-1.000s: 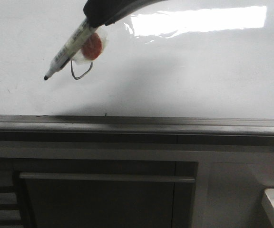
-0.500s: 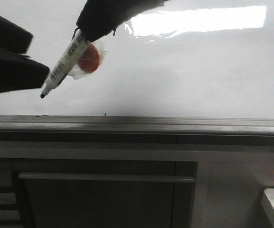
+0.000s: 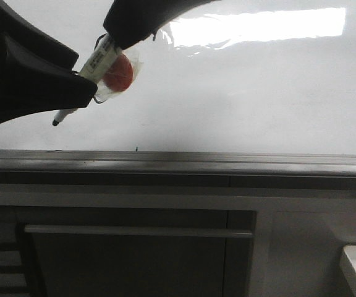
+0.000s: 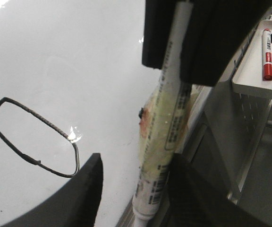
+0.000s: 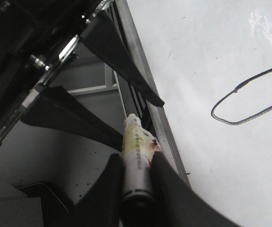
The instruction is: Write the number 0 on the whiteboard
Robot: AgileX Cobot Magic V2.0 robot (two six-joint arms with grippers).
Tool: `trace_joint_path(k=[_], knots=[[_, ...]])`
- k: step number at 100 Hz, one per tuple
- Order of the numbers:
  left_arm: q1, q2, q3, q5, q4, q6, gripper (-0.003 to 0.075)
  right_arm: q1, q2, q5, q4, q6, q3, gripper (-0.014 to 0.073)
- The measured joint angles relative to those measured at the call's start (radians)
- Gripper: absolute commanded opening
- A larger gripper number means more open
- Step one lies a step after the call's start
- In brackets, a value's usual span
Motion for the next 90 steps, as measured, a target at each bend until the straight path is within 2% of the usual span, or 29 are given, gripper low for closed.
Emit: trace_joint_path(k=[8, 30, 48, 55, 65, 83, 90], knots=[[0.000, 0.000, 0.000, 0.000, 0.021, 0.000, 0.0288, 0.000, -0.004, 0.000, 0.000, 0.000, 0.000, -0.0046], [0.002, 0.000, 0.000, 0.000, 0.039, 0.000, 0.0220, 0.000, -0.038, 0.010, 0.015, 0.000, 0.000, -0.0046], [0.002, 0.000, 0.000, -0.001, 0.043, 0.000, 0.0209, 0.000, -0.040, 0.017, 0.019, 0.000, 0.000, -0.0046], [0.002, 0.000, 0.000, -0.002, 0.049, 0.000, 0.0134, 0.002, -0.040, 0.017, 0.019, 0.000, 0.000, -0.0046], [0.002, 0.000, 0.000, -0.002, 0.056, 0.002, -0.0020, 0.008, -0.040, 0.001, 0.019, 0.000, 0.000, -0.0046], [0.002, 0.000, 0.000, -0.003, 0.072, 0.012, -0.0020, 0.011, -0.040, -0.002, 0.019, -0.001, -0.001, -0.0043], [0.002, 0.000, 0.000, -0.003, 0.072, 0.012, -0.0020, 0.011, -0.040, -0.002, 0.019, -0.001, -0.001, 0.0008]])
